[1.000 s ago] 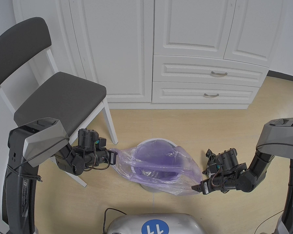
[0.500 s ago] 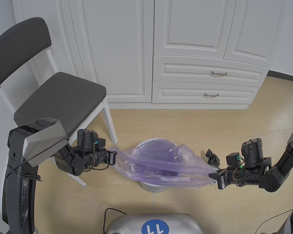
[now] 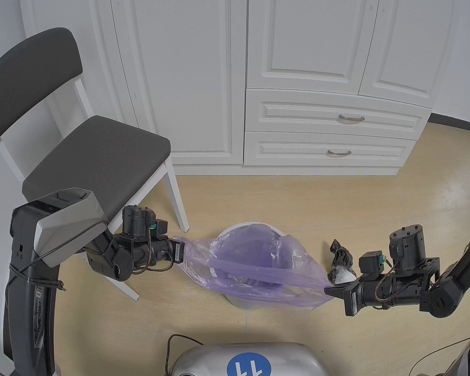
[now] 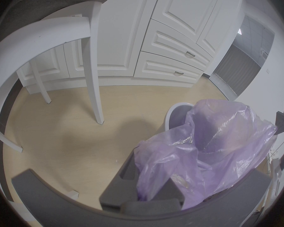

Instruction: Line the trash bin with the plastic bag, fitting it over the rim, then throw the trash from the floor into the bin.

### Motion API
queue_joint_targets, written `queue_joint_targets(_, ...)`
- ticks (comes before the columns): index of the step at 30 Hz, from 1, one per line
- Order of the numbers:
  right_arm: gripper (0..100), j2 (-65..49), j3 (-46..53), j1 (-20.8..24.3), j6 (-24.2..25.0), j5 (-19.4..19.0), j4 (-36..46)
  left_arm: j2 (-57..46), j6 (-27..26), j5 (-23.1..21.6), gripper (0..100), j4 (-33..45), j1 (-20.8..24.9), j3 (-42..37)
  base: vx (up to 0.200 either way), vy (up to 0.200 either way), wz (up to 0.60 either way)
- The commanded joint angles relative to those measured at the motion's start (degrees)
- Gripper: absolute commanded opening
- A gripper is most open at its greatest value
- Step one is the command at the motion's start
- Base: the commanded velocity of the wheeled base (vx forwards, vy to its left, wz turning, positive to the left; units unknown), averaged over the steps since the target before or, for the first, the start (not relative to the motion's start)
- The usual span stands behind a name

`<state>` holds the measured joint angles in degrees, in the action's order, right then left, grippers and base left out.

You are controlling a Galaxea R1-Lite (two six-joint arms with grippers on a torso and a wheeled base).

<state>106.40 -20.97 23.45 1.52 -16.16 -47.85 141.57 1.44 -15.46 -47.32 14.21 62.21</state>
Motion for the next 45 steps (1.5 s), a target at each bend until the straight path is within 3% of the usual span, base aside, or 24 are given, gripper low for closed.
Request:
queue_joint_targets(1, 0, -3.0, 1.8, 0.1, 4.5, -7.5, -1.8, -0.4, -0.2, 0.2, 0, 0.0, -1.2, -0.9, 0.0, 0.0, 0.0)
queue_joint_targets(5, 0, -2.6, 2.6, -1.7, 1.2, -9.9, -2.6, 0.1, -0.1, 0.2, 0, 0.0, -1.6, -0.7, 0.0, 0.0, 0.0)
queue_joint_targets(9, 0, -1.4, 3.1, -1.8, -1.3, -9.4, -2.6, -0.2, -0.2, 0.2, 0, 0.0, -1.8, -1.3, 0.0, 0.0, 0.0)
queue_joint_targets(10, 100, -1.1, 3.1, -1.9, -2.5, -9.3, -2.5, -0.2, -0.2, 0.2, 0, 0.0, -1.8, -1.3, 0.0, 0.0, 0.0)
queue_joint_targets(23, 100, -8.9, 5.7, -5.0, -7.3, -9.9, -1.9, 0.3, 0.1, 0.2, 0, 0.0, -2.2, -1.1, 0.0, 0.0, 0.0)
queue_joint_targets(30, 100, -6.6, 2.5, -6.3, -6.9, -8.6, -1.7, -0.2, -0.2, 0.3, 0, -0.1, -2.5, -3.0, 0.0, 0.0, 0.0)
queue_joint_targets(31, 0, -6.6, 2.4, -6.3, -6.9, -8.5, -1.7, -0.2, -0.2, 0.3, 0, -0.1, -2.5, -3.1, 0.0, 0.0, 0.0)
queue_joint_targets(34, 0, -3.6, -5.8, -5.7, -6.8, -6.2, 0.4, -1.2, -0.2, 0.3, 0, -1.8, -2.4, -5.2, 0.0, 0.0, 0.0)
queue_joint_targets(37, 0, -1.1, -20.0, -3.6, -6.8, -2.2, 14.0, -1.6, -0.2, 0.3, 0, -4.9, -2.2, -8.3, 0.0, 0.0, 0.0)
queue_joint_targets(38, 0, -1.1, -20.0, -3.6, -6.8, -2.2, 14.0, -1.6, -0.2, 0.3, 0, -4.9, -2.2, -8.3, 0.0, 0.0, 0.0)
queue_joint_targets(39, 0, 1.1, -28.3, -2.5, -5.9, 0.5, 23.0, -1.6, -0.2, 0.3, 0, -6.6, -2.1, -9.7, 0.0, 0.0, 0.0)
queue_joint_targets(41, 0, 6.7, -41.0, 0.2, -0.4, 5.0, 34.1, -1.6, 0.1, 0.3, 0, -8.9, -2.1, -11.2, 0.0, 0.0, 0.0)
queue_joint_targets(45, 0, 19.7, -56.0, 4.9, 13.1, 11.6, 37.8, -1.6, 0.1, 0.3, 0, -10.2, -2.4, -12.5, 0.0, 0.0, 0.0)
